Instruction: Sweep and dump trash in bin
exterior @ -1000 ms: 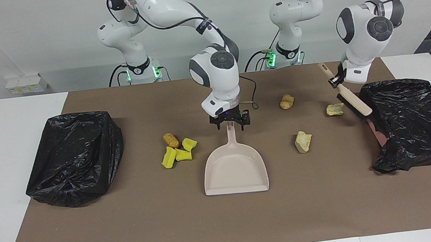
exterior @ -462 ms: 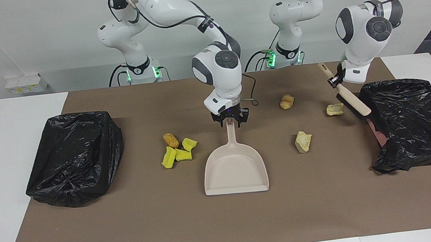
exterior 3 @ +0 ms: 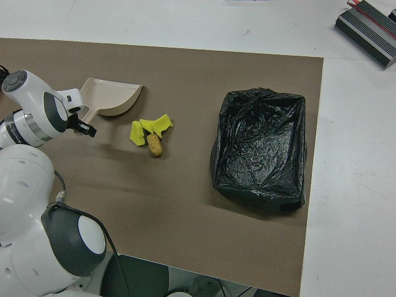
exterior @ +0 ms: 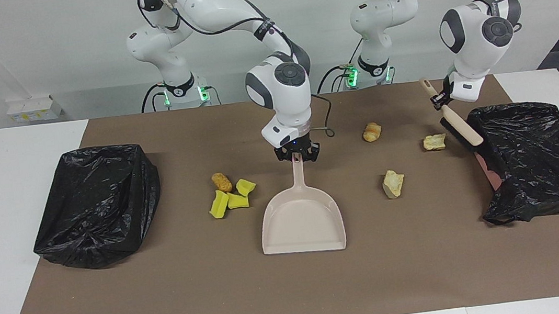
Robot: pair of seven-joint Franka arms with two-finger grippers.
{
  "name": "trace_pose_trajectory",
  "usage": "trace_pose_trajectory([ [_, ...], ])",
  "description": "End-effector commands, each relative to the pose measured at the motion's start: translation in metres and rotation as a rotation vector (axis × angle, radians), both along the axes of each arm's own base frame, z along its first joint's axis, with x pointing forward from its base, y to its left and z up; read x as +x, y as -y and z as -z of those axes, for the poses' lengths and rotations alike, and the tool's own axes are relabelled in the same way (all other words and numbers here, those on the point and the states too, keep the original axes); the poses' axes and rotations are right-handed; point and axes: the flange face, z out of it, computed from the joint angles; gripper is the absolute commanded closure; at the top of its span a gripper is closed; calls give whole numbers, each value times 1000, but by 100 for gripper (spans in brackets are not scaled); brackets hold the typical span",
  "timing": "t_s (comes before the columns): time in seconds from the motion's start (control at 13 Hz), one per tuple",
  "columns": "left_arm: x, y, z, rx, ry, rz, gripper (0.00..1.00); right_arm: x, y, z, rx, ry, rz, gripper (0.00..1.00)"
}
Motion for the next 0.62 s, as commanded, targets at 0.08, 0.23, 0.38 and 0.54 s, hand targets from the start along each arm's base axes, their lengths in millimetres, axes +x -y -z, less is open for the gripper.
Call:
trace_pose_trajectory([
  [0.08,-9,36,24,-11,37,93,100,0,5,-2,17,-8,-34,100],
  [0.23,-1,60,32,-81,64,120,100,-5,18,6,37,-43,-21,98],
  [0.38,11,70,37,-125,77,174,100,-8,18,12,84,-58,-14,75],
  [0.54,26,83,34,-159,105,195,100,-6,23,13,86,-59,-12,57],
])
